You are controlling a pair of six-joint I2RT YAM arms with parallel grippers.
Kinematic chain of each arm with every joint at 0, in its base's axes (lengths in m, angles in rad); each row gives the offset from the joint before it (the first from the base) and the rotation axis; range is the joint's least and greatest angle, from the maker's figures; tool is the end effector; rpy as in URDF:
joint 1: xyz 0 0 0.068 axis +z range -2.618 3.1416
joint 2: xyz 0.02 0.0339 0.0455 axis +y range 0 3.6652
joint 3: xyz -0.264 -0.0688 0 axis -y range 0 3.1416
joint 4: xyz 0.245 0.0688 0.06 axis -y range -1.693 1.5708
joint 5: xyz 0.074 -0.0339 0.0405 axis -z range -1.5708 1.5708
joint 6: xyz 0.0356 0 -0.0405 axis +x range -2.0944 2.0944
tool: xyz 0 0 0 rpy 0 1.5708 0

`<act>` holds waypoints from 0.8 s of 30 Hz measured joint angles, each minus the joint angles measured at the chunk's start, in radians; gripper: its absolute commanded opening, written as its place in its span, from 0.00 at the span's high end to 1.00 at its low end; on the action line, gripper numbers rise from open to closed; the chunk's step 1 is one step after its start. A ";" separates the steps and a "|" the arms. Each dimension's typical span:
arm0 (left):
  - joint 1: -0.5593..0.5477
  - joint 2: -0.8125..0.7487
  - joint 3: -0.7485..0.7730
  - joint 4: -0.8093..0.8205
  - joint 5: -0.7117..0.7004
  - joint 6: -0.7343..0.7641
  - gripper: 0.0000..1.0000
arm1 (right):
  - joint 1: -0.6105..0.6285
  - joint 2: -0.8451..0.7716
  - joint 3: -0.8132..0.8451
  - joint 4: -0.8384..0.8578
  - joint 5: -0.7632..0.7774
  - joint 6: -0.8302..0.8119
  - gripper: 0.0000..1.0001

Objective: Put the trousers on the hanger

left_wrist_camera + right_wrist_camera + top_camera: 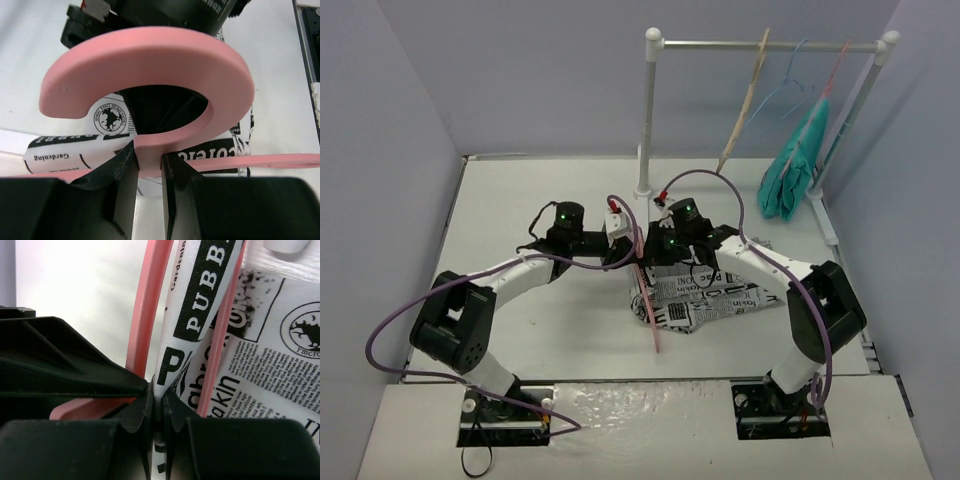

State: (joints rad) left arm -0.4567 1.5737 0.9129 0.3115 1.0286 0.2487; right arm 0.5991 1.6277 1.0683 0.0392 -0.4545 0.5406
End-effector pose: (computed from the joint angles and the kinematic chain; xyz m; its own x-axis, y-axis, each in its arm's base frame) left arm 0.2897 -0.1763 0.2429 -0.0639 0.1729 -0.9829 0.9963 0.0677 -0.0529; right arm 0.2938 0.2196 0.2452 -0.7746 0.0310 -0.6317 -0.4929 0.5963 0.6337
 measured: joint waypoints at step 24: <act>0.120 -0.288 0.014 0.029 0.128 -0.121 0.96 | 0.053 -0.057 0.377 -0.256 -0.037 -0.074 1.00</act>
State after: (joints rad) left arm -0.3362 1.2860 0.9270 0.3408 1.1564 0.1278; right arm 0.6519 1.5707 1.4456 -0.2168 -0.4916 0.4669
